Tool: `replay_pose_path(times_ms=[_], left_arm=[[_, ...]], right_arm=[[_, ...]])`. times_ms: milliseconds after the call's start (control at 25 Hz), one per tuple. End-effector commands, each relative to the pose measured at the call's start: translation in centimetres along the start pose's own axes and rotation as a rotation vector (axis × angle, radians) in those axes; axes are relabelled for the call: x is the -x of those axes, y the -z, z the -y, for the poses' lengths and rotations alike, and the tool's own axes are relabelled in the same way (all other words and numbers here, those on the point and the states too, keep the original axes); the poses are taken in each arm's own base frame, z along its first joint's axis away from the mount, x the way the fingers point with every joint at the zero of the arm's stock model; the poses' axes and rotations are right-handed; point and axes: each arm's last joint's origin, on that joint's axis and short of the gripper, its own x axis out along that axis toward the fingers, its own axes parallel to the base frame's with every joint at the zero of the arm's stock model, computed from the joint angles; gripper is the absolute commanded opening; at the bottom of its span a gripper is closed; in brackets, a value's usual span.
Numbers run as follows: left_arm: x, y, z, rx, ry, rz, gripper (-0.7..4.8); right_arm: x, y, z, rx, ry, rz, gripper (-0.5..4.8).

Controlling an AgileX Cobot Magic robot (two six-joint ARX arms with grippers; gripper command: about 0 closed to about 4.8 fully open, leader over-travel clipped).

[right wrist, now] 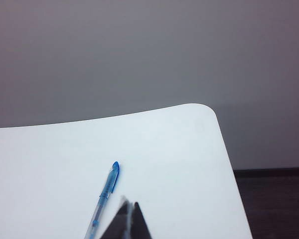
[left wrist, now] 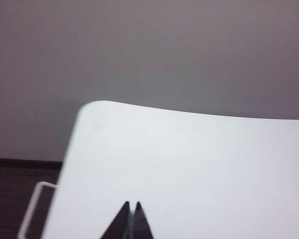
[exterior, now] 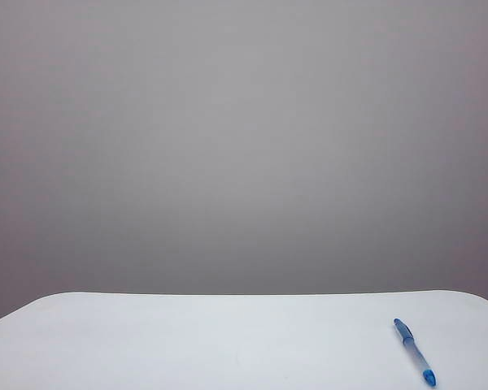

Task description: Pick up the pen and remove the cap.

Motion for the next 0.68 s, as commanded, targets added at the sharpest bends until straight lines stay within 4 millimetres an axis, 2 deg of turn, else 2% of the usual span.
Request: replay_pose_path(times_ms=[40, 320, 440, 600, 680], left_arm=[[0.0, -0.1, 0.2, 0.051, 0.066, -0.003, -0.05], [0.1, -0.3, 0.2, 0.027, 0.044, 0.007, -0.05], [0.9, -2.6, 0.4, 0.039, 0.037, 0.086, -0.05], [1.5, -4.5, 0.4, 0.046, -0.016, 0.214, -0.05], [1.7, -5.4, 0.5, 0.107, -0.013, 0.228, -0.05]], right_arm=[[-0.1, 0.1, 0.0, -0.007, -0.004, 0.005, -0.01], [-0.1, 0.0, 0.0, -0.008, -0.005, 0.014, -0.01], [0.2, -1.0, -0.2, -0.017, -0.019, 0.063, -0.01], [0.5, -2.2, -0.3, -0.028, -0.017, 0.122, -0.01], [0.8, -3.3, -0.5, -0.070, -0.024, 0.140, -0.01]])
